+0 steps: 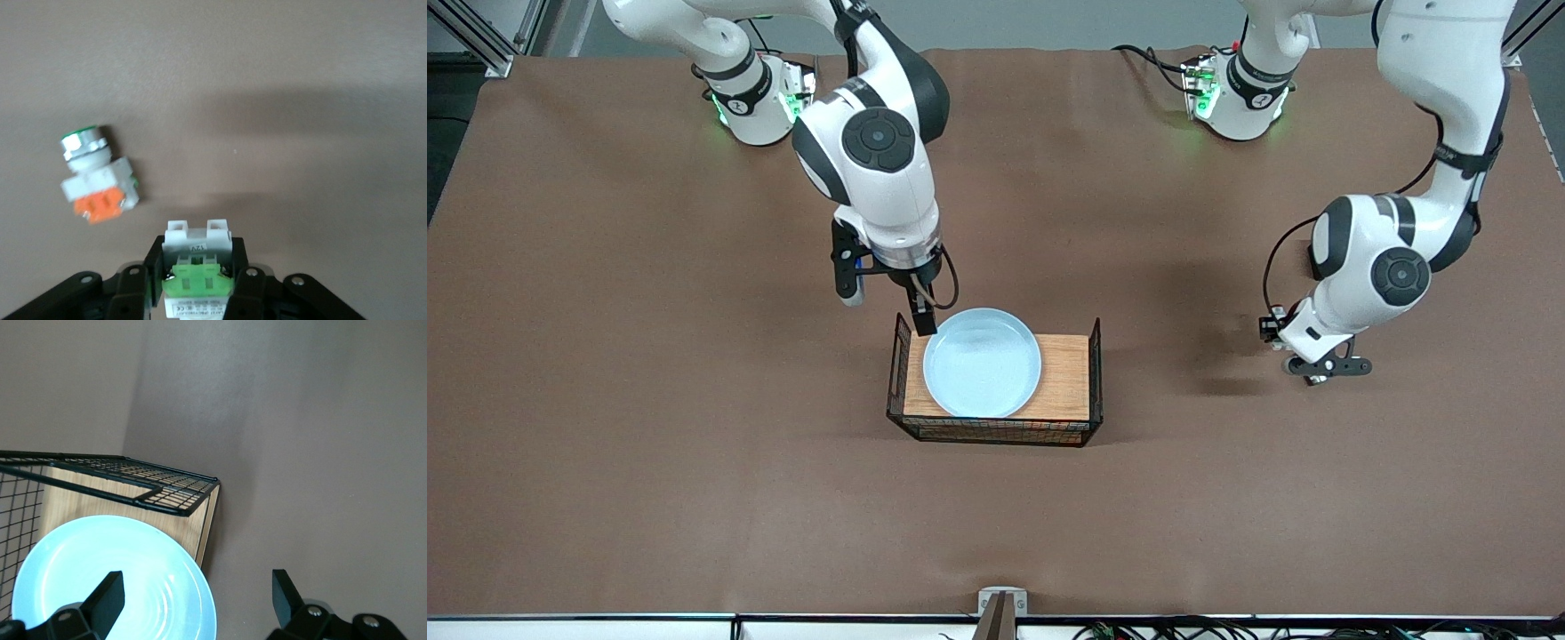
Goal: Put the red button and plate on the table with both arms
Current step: 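Set the button on the table while the right gripper grips the plate rim, then lift the blue plate out of the basket with the right gripper, then carry the plate away from the basket and lower it with the right gripper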
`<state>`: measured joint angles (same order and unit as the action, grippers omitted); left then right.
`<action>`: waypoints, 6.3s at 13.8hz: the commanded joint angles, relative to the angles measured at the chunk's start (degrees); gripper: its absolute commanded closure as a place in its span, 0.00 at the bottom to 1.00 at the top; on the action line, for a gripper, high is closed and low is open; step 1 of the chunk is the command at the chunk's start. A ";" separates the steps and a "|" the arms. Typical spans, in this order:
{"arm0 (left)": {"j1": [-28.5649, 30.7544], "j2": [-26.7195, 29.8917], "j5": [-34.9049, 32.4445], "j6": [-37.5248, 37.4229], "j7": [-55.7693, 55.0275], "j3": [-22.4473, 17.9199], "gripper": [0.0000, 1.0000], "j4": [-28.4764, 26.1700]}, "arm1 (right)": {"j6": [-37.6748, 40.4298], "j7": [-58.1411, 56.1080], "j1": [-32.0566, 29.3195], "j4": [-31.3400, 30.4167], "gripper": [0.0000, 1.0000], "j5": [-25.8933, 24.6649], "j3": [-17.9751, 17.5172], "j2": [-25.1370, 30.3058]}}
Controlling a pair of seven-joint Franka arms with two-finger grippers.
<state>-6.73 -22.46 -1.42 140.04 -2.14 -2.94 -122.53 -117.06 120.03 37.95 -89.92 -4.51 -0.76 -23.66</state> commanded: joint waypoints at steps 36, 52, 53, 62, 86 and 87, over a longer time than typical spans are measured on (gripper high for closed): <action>5.06 15.87 5.63 -51.88 -0.41 1.88 0.00 30.16 | -0.72 6.79 5.20 8.10 0.96 -1.82 0.49 -7.11; 4.79 16.21 4.93 -60.23 0.47 3.19 0.00 39.74 | 36.35 -39.37 -7.07 7.92 0.99 5.12 0.40 22.59; 5.06 16.75 4.93 -60.49 0.56 3.29 0.00 39.48 | 38.47 -46.75 -10.75 7.66 0.99 5.21 0.41 23.82; 5.41 18.94 0.98 -62.08 0.81 6.10 0.00 37.72 | 34.82 -112.42 -44.25 -2.60 1.00 5.30 0.93 24.63; 7.70 30.55 -0.69 -50.92 6.00 9.62 0.00 27.18 | -22.33 -143.50 -52.80 -19.06 0.88 5.30 0.67 -9.56; 7.70 30.55 -0.69 -50.74 6.01 9.62 0.00 26.91 | -22.16 -143.33 -52.80 -18.89 0.62 5.30 0.67 -9.56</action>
<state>0.13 6.28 -0.91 88.40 2.43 6.12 -93.62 -138.98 -22.48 -13.81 -110.10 -0.07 0.79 -32.16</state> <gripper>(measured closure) 0.000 0.890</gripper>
